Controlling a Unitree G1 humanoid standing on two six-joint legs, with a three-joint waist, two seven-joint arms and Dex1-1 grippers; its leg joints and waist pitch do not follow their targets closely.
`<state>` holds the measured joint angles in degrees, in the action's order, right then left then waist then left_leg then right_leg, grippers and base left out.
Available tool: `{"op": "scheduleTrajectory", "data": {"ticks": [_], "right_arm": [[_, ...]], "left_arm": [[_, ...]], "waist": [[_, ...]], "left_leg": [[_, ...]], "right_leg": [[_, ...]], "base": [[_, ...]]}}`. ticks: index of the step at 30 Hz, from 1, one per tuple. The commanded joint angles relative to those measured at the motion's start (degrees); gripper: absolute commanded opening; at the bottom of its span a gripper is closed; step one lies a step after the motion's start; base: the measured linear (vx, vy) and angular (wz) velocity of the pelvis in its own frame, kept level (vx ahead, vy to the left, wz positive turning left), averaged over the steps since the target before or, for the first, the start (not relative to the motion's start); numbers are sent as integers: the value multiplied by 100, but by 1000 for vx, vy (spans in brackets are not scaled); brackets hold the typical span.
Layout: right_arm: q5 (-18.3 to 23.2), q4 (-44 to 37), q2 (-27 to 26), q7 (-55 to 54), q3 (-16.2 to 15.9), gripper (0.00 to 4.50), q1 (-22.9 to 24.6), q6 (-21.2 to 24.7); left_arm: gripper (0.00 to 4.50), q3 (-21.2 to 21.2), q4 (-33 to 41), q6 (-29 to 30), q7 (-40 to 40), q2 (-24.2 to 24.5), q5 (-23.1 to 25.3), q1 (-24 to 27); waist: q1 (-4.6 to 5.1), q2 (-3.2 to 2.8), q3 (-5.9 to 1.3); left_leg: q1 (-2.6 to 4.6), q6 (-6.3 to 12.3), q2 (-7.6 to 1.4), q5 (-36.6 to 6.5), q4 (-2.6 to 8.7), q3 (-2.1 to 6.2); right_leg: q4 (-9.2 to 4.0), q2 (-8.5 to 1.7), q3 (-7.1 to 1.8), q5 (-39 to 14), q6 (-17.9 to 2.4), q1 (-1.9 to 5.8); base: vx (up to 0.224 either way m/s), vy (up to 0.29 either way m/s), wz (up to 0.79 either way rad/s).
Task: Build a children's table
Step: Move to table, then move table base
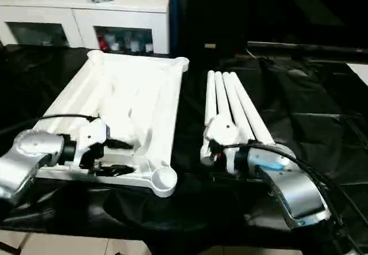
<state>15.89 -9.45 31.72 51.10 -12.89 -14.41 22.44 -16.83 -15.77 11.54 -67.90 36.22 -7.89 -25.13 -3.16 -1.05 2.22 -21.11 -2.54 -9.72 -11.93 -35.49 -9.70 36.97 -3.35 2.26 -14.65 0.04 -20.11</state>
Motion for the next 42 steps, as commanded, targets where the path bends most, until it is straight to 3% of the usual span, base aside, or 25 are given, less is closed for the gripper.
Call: {"op": "scheduleTrajectory", "data": {"ticks": [1, 5, 13, 22, 30, 36, 39, 42], "right_arm": [[28, -120, 67, 141, -100, 416, -153, 73], [-54, -54, 29, 184, -155, 416, -283, 69], [16, -132, 75, 369, -297, 416, -363, 261], [-2, -150, 52, 404, -298, 416, -388, 322], [-90, -77, 50, 345, -336, 416, -405, 266], [-138, -60, 34, 310, -338, 416, -404, 226], [-159, -41, 28, 297, -341, 416, -410, 203], [-177, -33, 19, 295, -341, 416, -406, 196]], "left_arm": [[293, -66, -417, -210, -6, -56, 237, -317], [263, -312, -1102, -410, 169, -106, 658, -658], [205, -462, -1951, -574, 197, -292, 996, -1027], [143, -412, -2306, -698, 151, -444, 1014, -1238], [94, -238, -2328, -402, 484, -575, 1033, -1322], [63, -32, -2081, 51, 907, -652, 1003, -1235], [39, 94, -1791, 284, 1017, -592, 973, -1112], [24, 113, -1660, 353, 1065, -548, 987, -1063]], "waist": [[-1, -46, -293], [-25, -32, -285], [-32, -32, -277], [-54, -41, -259], [-54, -42, -249], [3, -31, -265], [36, -5, -346], [44, -8, -357]], "left_leg": [[79, 156, -334, -688, 470, 141], [87, 110, -357, -807, 486, 141], [94, 55, -372, -920, 498, 141], [104, -10, -397, -1079, 525, 146], [91, -40, -400, -1112, 533, 149], [31, 65, -384, -842, 517, 162], [-10, 338, -356, -184, 421, 151], [-36, 591, -347, 58, 384, 137]], "right_leg": [[-426, -466, -278, 262, -1416, 135], [-428, -495, -283, 202, -1479, 139], [-453, -523, -297, 48, -1496, 143], [-470, -544, -303, -152, -1509, 118], [-479, -551, -309, -242, -1512, 120], [-443, -551, -294, 140, -1545, 176], [-341, -529, -286, 1242, -1614, 189], [-296, -509, -265, 1774, -1688, 168]], "base": [[0, 0, 0], [0, 0, 0], [0, 0, 0], [0, 0, 0], [0, 0, 0], [0, 0, 0], [0, 0, 0], [0, 0, 0]]}}
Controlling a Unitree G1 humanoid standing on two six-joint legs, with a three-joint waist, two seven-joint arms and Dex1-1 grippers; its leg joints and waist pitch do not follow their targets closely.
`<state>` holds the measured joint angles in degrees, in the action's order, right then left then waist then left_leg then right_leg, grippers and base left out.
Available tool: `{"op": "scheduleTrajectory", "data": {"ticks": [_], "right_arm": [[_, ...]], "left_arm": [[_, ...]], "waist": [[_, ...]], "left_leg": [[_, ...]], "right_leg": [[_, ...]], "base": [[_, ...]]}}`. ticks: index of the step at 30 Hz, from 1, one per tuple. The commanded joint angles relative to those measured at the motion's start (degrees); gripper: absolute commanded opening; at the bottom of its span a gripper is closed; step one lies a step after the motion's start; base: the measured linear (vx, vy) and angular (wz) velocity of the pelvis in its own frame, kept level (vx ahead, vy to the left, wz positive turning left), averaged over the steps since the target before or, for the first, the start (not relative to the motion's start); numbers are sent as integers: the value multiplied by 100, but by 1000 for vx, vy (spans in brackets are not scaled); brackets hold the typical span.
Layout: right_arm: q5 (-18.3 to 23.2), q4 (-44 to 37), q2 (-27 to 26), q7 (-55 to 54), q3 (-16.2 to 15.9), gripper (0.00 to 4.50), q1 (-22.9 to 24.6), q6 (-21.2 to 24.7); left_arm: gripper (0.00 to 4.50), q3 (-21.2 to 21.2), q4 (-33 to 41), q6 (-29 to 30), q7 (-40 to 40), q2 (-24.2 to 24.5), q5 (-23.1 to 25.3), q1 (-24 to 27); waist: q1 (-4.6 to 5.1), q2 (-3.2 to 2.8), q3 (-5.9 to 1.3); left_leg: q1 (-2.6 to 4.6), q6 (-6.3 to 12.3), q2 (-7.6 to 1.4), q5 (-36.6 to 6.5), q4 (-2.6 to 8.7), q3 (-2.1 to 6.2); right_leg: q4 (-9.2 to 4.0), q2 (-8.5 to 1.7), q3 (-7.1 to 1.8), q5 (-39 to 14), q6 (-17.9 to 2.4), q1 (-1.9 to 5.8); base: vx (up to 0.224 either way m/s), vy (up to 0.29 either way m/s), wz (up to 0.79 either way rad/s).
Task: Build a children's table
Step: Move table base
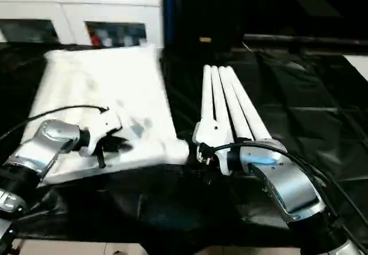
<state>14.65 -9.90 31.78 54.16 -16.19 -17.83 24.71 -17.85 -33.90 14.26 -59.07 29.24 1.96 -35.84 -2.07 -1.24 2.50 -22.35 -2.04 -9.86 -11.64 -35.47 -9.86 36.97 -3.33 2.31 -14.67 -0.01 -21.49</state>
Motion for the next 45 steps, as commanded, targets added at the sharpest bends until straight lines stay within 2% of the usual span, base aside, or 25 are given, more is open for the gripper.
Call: {"op": "scheduleTrajectory", "data": {"ticks": [1, 2, 7, 9, 11, 13, 15, 17, 19, 21, 26, 27, 30, 31, 32, 33, 36, 38, 39, 40, 41, 42, 43, 44, 45], "right_arm": [[-52, 12, 13, -12, -10, 416, -64, -32], [-63, 21, 11, -10, -15, 416, -65, -37], [-94, 65, 4, 5, -38, 416, -89, -60], [-104, 73, -1, -2, -30, 416, -94, -70], [-106, 53, 3, -6, -4, 416, -68, -62], [-102, 24, 17, 2, 16, 416, -31, -57], [-101, 10, 16, 1, 31, 416, -7, -43], [-99, 0, 13, -8, 44, 416, 11, -36], [-99, -8, 14, -35, 67, 416, 43, -45], [-77, -30, 6, -57, 98, 416, 63, -39], [-56, -76, 8, -109, 160, 416, 101, -26], [-13, -113, -1, -151, 222, 416, 122, 28], [449, -295, -215, -565, 676, 416, 27, 893], [529, -302, -273, -651, 755, 416, -14, 1031], [573, -306, -305, -698, 799, 432, -37, 1108], [625, -158, -541, -1045, 980, 448, -220, 1335], [370, 749, -1292, -2201, 1330, 449, -965, 1716], [282, 1008, -1416, -2422, 1373, 449, -1126, 1775], [170, 1285, -1529, -2649, 1402, 449, -1290, 1820], [61, 1584, -1616, -2839, 1405, 449, -1463, 1820], [-61, 1990, -1704, -3006, 1366, 449, -1673, 1684], [-129, 2252, -1757, -3102, 1335, 449, -1808, 1582], [-220, 2678, -1832, -3331, 1317, 449, -2031, 1541], [-285, 2937, -1885, -3512, 1344, 449, -2171, 1579], [-331, 3143, -1917, -3670, 1385, 449, -2277, 1573]], "left_arm": [[16, 215, 153, 82, 182, 150, 2, 8], [11, 234, 192, 111, 201, 153, -7, 27], [3, 228, 216, 109, 368, 162, 90, 77], [3, 259, 328, -28, 280, 150, 19, 145], [3, 251, 579, -428, 27, 162, -115, 302], [3, 223, 742, -768, -103, 179, -171, 420], [3, 199, 756, -823, -130, 187, -177, 451], [41, 198, 711, -848, -118, 185, -177, 455], [51, 253, 569, -1185, 107, 160, -88, 440], [74, 373, 578, -1253, 189, 134, -139, 418], [85, 567, 766, -1204, 157, 179, -275, 434], [85, 670, 884, -1161, 131, 217, -353, 458], [85, 1167, 1716, -537, 43, 276, -1030, 693], [85, 1221, 1859, -457, 51, 268, -1128, 744], [90, 1252, 1939, -412, 55, 263, -1183, 772], [92, 1321, 2226, -176, 157, 188, -1335, 878], [92, 1298, 2957, 240, 444, -119, -1595, 1190], [92, 1234, 3024, 228, 469, -148, -1543, 1231], [92, 1184, 3072, 218, 486, -178, -1510, 1264], [92, 1148, 3143, 227, 502, -211, -1492, 1289], [92, 1123, 3243, 290, 514, -237, -1499, 1311], [92, 1110, 3316, 342, 522, -252, -1508, 1326], [92, 1079, 3470, 425, 522, -240, -1529, 1354], [92, 1055, 3602, 523, 529, -216, -1551, 1382], [92, 1040, 3696, 569, 512, -191, -1574, 1410]], "waist": [[-70, 3, -384], [-65, 27, -379], [-76, 10, -359], [-77, 13, -352], [-85, 5, -346], [-97, 4, -354], [-144, -12, -353], [-194, -17, -354], [-232, -9, -351], [-238, -1, -349], [-238, -10, -337], [-232, -5, -334], [-220, 4, -331], [-220, 24, -326], [-222, 9, -329], [-204, 35, -329], [-115, 60, -320], [-120, 39, -317], [-130, 26, -324], [-104, 63, -321], [-118, 77, -336], [-93, 62, -332], [-124, 71, -343], [-96, 78, -341], [-98, 187, -337]], "left_leg": [[96, 587, -336, 26, 377, 149], [91, 605, -336, 13, 377, 145], [102, 583, -357, -151, 388, 143], [105, 530, -366, -231, 399, 145], [113, 513, -372, -255, 404, 144], [117, 506, -382, -235, 404, 144], [133, 492, -378, -226, 397, 130], [154, 453, -380, -275, 398, 120], [136, 396, -378, -330, 409, 128], [136, 345, -377, -389, 416, 126], [147, 215, -375, -588, 437, 124], [140, 207, -375, -593, 439, 127], [141, 217, -368, -507, 446, 125], [148, 209, -366, -518, 447, 118], [153, 191, -369, -497, 442, 120], [144, 183, -360, -419, 443, 110], [141, 79, -343, -373, 458, 95], [159, -8, -329, -387, 454, 77], [159, -65, -324, -343, 447, 75], [149, -71, -316, -319, 456, 68], [162, -99, -309, -265, 449, 67], [143, -150, -302, -262, 456, 73], [162, -188, -318, -238, 444, 62], [143, -192, -307, -196, 444, 66], [135, -150, -304, -83, 446, 48]], "right_leg": [[-295, -503, -261, 1791, -1701, 291], [-298, -501, -262, 1776, -1709, 292], [-319, -514, -261, 1416, -1740, 278], [-330, -519, -266, 1227, -1731, 280], [-341, -514, -270, 1165, -1713, 267], [-329, -515, -271, 1210, -1689, 265], [-328, -510, -275, 1263, -1676, 245], [-329, -506, -276, 1218, -1667, 226], [-333, -513, -271, 1122, -1632, 238], [-333, -510, -273, 1072, -1597, 242], [-363, -516, -276, 735, -1540, 224], [-364, -514, -276, 714, -1532, 228], [-351, -497, -268, 683, -1580, 211], [-360, -502, -274, 588, -1597, 215], [-349, -510, -276, 574, -1611, 213], [-333, -504, -276, 573, -1622, 210], [-358, -488, -270, 286, -1642, 185], [-382, -464, -275, 160, -1547, 166], [-374, -456, -279, 257, -1475, 177], [-376, -445, -279, 318, -1456, 179], [-372, -439, -276, 421, -1421, 191], [-351, -449, -268, 440, -1455, 190], [-351, -457, -274, 484, -1431, 186], [-337, -450, -276, 561, -1452, 197], [-328, -435, -272, 684, -1444, 212]], "base": [[0, 0, 0], [0, 0, 0], [0, 0, 0], [0, 0, 0], [0, 0, 0], [0, 0, 0], [0, 0, 0], [0, 0, 0], [0, 0, 0], [0, 0, 0], [0, 0, 0], [0, 0, 0], [0, 0, 0], [0, 0, 0], [0, 0, 0], [0, 0, 0], [0, 0, 0], [0, 0, 0], [0, 0, 0], [0, 0, 0], [0, 0, 0], [0, 0, 0], [0, 0, 0], [0, 0, 0], [0, 0, 0]]}}
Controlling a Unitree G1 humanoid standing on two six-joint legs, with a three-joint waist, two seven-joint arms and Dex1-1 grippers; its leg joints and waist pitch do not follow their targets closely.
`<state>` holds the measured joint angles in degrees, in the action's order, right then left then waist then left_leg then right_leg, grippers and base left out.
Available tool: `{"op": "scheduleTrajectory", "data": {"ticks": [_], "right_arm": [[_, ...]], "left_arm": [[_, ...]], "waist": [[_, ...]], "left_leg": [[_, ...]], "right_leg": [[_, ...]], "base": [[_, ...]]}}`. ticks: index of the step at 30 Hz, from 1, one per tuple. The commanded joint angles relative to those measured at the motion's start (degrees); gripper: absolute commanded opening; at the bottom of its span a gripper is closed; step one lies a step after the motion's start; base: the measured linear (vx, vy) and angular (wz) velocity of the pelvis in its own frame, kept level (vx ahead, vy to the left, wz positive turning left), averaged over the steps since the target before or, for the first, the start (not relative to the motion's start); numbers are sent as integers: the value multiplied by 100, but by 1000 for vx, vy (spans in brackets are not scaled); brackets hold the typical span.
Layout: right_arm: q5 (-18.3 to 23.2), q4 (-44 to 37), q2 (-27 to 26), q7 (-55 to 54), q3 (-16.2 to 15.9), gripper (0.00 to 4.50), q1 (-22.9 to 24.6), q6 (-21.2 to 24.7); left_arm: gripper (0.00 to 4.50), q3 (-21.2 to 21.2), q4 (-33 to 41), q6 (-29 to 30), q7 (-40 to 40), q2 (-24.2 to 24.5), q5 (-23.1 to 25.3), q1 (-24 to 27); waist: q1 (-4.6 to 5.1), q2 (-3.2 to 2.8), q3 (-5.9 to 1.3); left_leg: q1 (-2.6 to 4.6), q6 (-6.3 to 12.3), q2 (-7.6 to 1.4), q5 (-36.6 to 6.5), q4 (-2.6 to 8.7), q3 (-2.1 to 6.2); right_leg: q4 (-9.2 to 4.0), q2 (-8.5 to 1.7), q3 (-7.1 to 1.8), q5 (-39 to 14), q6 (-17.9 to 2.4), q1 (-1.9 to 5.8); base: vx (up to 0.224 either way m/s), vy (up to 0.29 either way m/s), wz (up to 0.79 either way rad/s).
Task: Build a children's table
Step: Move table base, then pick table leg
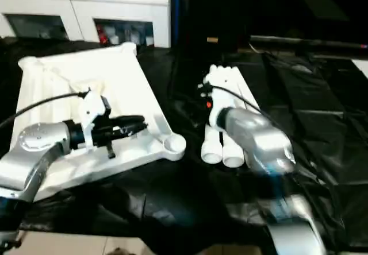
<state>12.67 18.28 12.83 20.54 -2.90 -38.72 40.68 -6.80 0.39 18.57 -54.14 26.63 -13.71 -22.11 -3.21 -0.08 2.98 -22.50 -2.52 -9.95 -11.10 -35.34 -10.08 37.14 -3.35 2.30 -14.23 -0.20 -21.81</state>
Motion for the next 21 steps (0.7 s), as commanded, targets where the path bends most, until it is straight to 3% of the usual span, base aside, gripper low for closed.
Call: {"op": "scheduleTrajectory", "data": {"ticks": [1, 3, 5, 7, 9, 13, 16, 17, 20, 21], "right_arm": [[-205, 647, -72, -555, 129, 449, -355, -41], [-265, 984, -136, -860, 262, 449, -546, -29], [-233, 1231, -172, -1023, 406, 449, -706, 195], [-244, 1307, -168, -980, 387, 449, -752, 460], [-234, 1361, -184, -912, 373, 449, -761, 625], [-211, 1582, -212, -818, 344, 449, -798, 883], [-279, 1877, -209, -1013, 330, 449, -879, 881], [-291, 1982, -224, -1054, 352, 449, -915, 855], [-278, 2072, -258, -1050, 414, 449, -946, 894], [-291, 2076, -262, -1037, 409, 449, -944, 914]], "left_arm": [[92, -87, 418, 213, -6, 106, -42, 82], [92, -112, 592, 314, -22, 167, -80, 146], [92, -130, 801, 444, -111, 280, -168, 251], [92, -146, 904, 504, -166, 356, -204, 320], [92, -174, 979, 548, -216, 412, -216, 374], [92, -223, 1063, 622, -271, 469, -182, 417], [92, -285, 1115, 666, -301, 519, -129, 414], [92, -317, 1155, 705, -306, 560, -134, 414], [92, -387, 1233, 759, -335, 630, -143, 414], [92, -399, 1250, 786, -357, 645, -151, 417]], "waist": [[4, 32, -395], [8, 23, -386], [2, 62, -384], [-5, 37, -384], [0, 55, -378], [-7, 16, -366], [6, 32, -350], [-1, -10, -356], [10, 17, -348], [5, -7, -350]], "left_leg": [[153, -94, -297, -71, 430, 84], [161, -90, -293, 19, 418, 65], [147, -32, -278, 54, 423, 59], [157, -30, -270, 96, 417, 53], [146, -24, -267, 74, 423, 53], [159, -143, -285, -161, 440, 62], [170, -272, -286, -380, 466, 59], [180, -311, -286, -416, 461, 63], [172, -365, -281, -504, 467, 55], [173, -373, -281, -499, 463, 57]], "right_leg": [[-324, -458, -271, 679, -1445, 249], [-328, -437, -271, 784, -1435, 232], [-316, -426, -276, 915, -1365, 252], [-309, -402, -274, 1043, -1341, 250], [-309, -390, -270, 1102, -1316, 258], [-332, -411, -270, 809, -1331, 253], [-360, -411, -269, 449, -1296, 239], [-357, -419, -268, 392, -1296, 233], [-374, -416, -278, 300, -1277, 232], [-371, -419, -279, 311, -1271, 232]], "base": [[0, 0, 0], [0, 0, 0], [0, 0, 0], [0, 0, 0], [0, 0, 0], [0, 0, 0], [0, 0, 0], [0, 0, 0], [0, 0, 0], [0, 0, 0]]}}
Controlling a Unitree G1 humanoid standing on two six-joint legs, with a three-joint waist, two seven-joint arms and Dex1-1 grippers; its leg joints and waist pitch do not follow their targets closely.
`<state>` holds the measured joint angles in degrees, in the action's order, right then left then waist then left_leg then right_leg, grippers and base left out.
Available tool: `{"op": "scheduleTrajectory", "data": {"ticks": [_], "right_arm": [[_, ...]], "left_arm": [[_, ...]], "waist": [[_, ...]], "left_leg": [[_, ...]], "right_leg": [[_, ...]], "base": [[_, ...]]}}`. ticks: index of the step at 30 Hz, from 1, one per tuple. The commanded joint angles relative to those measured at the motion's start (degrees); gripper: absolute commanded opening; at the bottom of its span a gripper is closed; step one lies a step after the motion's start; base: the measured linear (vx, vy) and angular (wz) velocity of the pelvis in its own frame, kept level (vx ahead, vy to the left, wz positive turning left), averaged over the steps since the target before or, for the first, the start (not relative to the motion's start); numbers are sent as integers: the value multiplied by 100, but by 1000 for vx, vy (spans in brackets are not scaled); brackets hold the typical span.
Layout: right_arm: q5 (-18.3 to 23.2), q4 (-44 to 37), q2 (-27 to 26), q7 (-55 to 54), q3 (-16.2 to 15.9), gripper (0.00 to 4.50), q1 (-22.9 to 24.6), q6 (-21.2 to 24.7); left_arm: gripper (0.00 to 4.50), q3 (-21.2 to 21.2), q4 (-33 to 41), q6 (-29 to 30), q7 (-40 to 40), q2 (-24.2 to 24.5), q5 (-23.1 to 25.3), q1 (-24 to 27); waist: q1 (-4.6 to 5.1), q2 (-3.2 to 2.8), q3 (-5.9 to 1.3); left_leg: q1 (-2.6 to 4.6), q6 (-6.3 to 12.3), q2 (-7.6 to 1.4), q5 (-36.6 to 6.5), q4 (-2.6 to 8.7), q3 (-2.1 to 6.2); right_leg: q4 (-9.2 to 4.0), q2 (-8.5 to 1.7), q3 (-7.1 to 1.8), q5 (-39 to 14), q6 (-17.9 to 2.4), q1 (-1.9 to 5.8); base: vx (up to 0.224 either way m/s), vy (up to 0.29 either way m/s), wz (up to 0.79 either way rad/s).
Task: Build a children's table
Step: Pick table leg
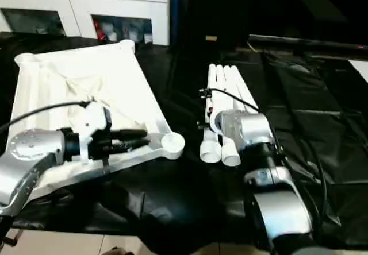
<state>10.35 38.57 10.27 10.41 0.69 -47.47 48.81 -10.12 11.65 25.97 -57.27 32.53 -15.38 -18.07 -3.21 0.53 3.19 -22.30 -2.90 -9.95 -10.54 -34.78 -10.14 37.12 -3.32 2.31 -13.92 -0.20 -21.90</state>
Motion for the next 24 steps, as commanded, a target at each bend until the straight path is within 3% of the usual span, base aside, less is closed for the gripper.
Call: {"op": "scheduleTrajectory", "data": {"ticks": [1, 5, 6, 15, 16, 24], "right_arm": [[-53, 85, -17, 10, 61, 449, -78, 145], [-32, 262, -37, 116, 48, 449, -106, 201], [-29, 332, -40, 128, 33, 450, -116, 203], [-78, 610, -104, 121, 28, 374, -152, 211], [-80, 635, -114, 121, 34, 369, -155, 213], [-17, 804, -131, 55, 167, 302, -163, 181]], "left_arm": [[92, -87, 143, 54, -65, 79, 28, 21], [92, -150, 191, 115, -128, 136, 30, 21], [120, -164, 211, 194, -144, 157, -2, 8], [175, -225, 345, 298, -162, 330, 39, 2], [182, -236, 360, 319, -181, 362, 47, 17], [248, -288, 419, 408, -142, 395, 52, -37]], "waist": [[11, -71, -375], [6, -70, -391], [9, -54, -395], [-3, -58, -392], [-5, -84, -393], [-8, -69, -398]], "left_leg": [[154, -330, -275, -514, 406, 64], [148, -313, -276, -395, 400, 71], [151, -305, -274, -381, 397, 65], [151, -287, -275, -387, 395, 64], [157, -321, -274, -415, 395, 65], [152, -320, -273, -370, 391, 64]], "right_leg": [[-365, -410, -278, 348, -1265, 241], [-346, -408, -270, 557, -1291, 255], [-347, -405, -270, 589, -1299, 253], [-343, -407, -262, 540, -1333, 253], [-343, -405, -261, 522, -1332, 246], [-332, -407, -261, 608, -1355, 257]], "base": [[0, 0, 0], [0, 0, 0], [0, 0, 0], [0, 0, 0], [0, 0, 0], [0, 0, 0]]}}
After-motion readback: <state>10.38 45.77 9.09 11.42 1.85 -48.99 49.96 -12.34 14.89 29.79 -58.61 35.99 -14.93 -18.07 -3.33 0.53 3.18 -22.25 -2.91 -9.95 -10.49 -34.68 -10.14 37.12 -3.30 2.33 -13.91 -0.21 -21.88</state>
